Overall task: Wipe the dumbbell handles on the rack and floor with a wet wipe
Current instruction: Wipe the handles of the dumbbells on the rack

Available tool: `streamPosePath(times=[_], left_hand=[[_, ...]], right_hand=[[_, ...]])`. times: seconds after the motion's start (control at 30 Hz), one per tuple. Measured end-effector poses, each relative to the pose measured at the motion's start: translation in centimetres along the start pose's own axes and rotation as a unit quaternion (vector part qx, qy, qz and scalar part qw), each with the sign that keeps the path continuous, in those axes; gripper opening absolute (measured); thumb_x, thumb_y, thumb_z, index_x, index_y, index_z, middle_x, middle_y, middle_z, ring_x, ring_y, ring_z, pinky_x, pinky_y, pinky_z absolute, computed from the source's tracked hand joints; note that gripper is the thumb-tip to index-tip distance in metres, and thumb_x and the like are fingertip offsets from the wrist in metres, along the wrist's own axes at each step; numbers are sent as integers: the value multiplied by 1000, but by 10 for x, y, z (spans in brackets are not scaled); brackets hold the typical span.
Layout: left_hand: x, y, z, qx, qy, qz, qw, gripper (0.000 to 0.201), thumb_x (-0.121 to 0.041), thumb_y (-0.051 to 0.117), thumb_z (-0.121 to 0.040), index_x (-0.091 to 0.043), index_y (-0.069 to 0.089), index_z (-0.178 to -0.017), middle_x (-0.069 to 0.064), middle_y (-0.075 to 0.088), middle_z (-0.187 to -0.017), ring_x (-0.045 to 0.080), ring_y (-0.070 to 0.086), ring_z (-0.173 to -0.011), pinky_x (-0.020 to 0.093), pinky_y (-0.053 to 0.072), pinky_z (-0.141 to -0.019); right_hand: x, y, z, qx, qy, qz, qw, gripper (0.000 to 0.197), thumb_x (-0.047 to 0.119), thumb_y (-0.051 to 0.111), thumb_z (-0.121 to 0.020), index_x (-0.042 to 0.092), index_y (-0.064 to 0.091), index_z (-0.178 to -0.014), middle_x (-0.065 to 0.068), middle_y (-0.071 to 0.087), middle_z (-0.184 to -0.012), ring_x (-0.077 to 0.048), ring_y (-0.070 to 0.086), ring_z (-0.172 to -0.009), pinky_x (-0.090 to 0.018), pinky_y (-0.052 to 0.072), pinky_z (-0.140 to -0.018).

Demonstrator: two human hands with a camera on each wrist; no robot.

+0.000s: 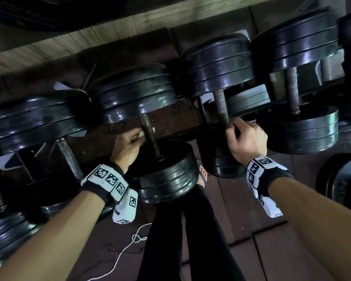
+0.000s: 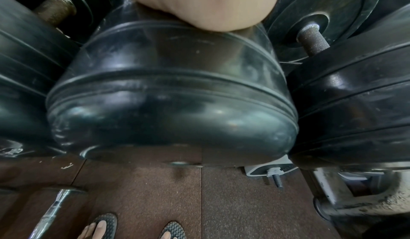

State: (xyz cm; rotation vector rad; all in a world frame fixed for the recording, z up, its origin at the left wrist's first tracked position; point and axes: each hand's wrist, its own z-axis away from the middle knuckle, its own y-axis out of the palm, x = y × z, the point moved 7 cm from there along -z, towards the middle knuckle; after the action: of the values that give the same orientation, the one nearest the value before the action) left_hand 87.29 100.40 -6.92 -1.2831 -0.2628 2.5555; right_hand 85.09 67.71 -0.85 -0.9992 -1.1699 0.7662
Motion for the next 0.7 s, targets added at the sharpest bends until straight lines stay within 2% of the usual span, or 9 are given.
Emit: streamPosePath(times=[0.07,0.13,0.27,0.37,0.43,0.5,0.53,0.63,0.7], left_hand=[[10,2,5,-5,-6,-18,1000,27,0,64,-92,-7,68,-118,-1,68,-106,4,63,-91,8,45,-84],[22,0,15,8,-16,-11,1000,23,-2,66,-91,-10,70,-112,4,70,-104,11,63,-95,15,46,-88],[31,5,13,13,-44,-14,999,23,-3,65,-93,-6,68,-115,4,71,-103,8,63,-90,8,47,-81],[34,10,9,32,-62,-16,997,18,-4,66,-92,-7,69,-110,3,70,-103,13,63,-95,12,46,-81],[37,6,13,67,-57,-57,995,16,-11,71,-90,-9,72,-106,-1,72,-99,6,66,-90,12,47,-82],[40,4,18,88,-60,-84,991,16,-11,72,-89,-9,73,-105,-1,72,-95,-6,64,-78,8,46,-78],[40,4,18,86,-62,-73,992,17,-10,72,-88,-8,73,-105,1,72,-95,-6,64,-78,9,46,-77],[36,9,18,71,-66,-30,995,14,-5,68,-90,-9,71,-104,4,72,-97,9,65,-89,16,47,-81],[35,11,22,88,-59,-43,993,14,-6,68,-91,-17,71,-99,-1,72,-93,5,66,-86,18,48,-82]], right_hand=[[1,-1,0,-5,-6,-1,1000,35,37,41,-86,12,64,-81,-12,65,-70,-38,60,-68,-31,32,-64],[1,0,0,-5,-8,-3,1000,37,39,39,-86,13,65,-82,-11,65,-71,-38,61,-68,-31,33,-63],[0,1,1,-2,-1,1,1000,35,39,40,-86,14,65,-83,-11,65,-72,-39,61,-70,-32,33,-64],[0,0,0,-6,1,1,1000,33,37,42,-86,14,64,-82,-11,65,-71,-39,60,-69,-32,33,-64],[0,-1,1,-9,1,0,1000,32,37,42,-86,14,63,-80,-11,64,-70,-39,60,-68,-31,33,-63],[1,0,0,-6,1,2,1000,32,37,42,-86,14,63,-80,-11,64,-71,-39,60,-67,-31,32,-63],[0,0,0,-5,2,5,1000,32,37,42,-86,14,63,-81,-11,65,-72,-39,60,-68,-32,32,-63],[-1,0,0,-4,1,7,1000,32,37,42,-86,14,64,-82,-11,66,-73,-39,61,-70,-32,32,-63],[-1,1,0,0,1,6,1000,31,36,43,-87,14,64,-82,-11,66,-73,-39,60,-70,-32,33,-64]])
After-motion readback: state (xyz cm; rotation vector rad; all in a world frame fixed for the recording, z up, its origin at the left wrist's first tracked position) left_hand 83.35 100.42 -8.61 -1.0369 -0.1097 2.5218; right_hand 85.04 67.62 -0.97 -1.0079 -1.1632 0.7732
